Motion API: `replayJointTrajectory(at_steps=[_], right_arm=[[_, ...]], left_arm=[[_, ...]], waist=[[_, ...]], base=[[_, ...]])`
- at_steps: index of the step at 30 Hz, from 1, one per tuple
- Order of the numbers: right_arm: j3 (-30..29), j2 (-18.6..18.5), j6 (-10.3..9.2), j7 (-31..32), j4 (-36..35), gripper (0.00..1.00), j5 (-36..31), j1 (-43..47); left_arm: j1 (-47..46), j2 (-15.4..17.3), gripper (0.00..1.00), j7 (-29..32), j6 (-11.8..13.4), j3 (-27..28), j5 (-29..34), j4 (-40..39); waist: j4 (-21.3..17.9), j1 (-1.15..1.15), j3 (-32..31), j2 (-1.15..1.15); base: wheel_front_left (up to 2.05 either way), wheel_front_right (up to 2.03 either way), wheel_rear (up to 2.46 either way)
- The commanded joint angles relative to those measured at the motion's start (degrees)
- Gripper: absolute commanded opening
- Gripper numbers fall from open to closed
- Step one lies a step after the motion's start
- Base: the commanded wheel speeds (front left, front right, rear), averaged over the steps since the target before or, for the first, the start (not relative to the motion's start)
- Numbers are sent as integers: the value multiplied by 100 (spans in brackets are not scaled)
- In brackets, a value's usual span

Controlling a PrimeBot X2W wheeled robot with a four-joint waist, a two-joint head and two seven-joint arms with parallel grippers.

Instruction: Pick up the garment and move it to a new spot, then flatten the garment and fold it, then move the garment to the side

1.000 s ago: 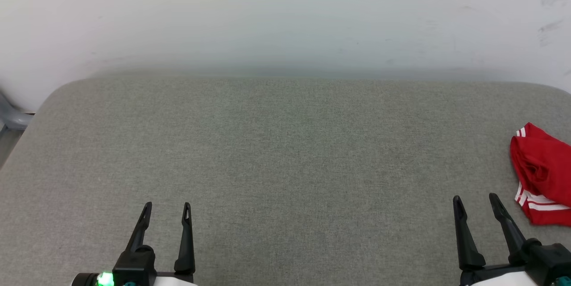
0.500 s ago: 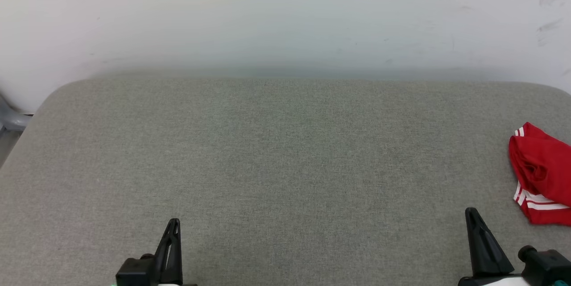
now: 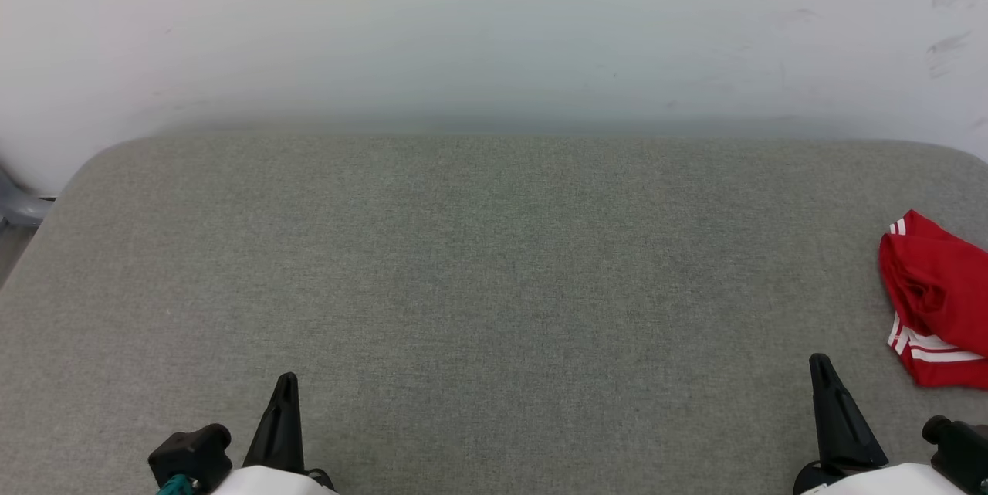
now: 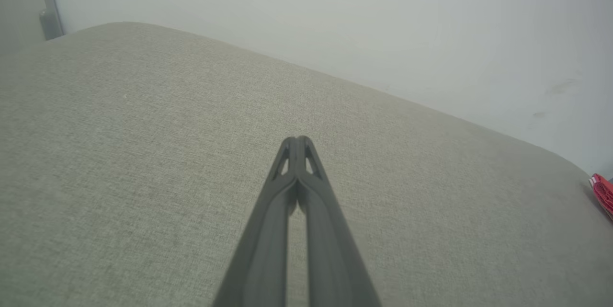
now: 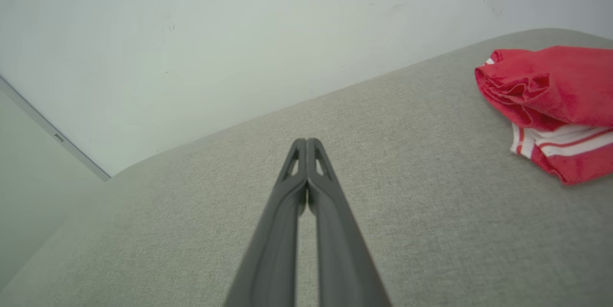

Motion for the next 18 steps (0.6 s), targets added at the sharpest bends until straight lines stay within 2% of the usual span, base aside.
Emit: replayJointTrajectory(at_steps=[1, 18], right_arm=[[5, -60, -1, 48, -30, 0, 282, -181], [8, -109, -1, 346, 186, 0, 1868, -450]], left_arm=[[-171, 6, 0, 55, -50, 59, -280, -55], [-421, -18, 0, 421, -253, 242, -1905, 121]], waist=[[-1, 0, 1, 0], [-15, 0, 12, 0]], base=[[0, 0, 0], [0, 0, 0]])
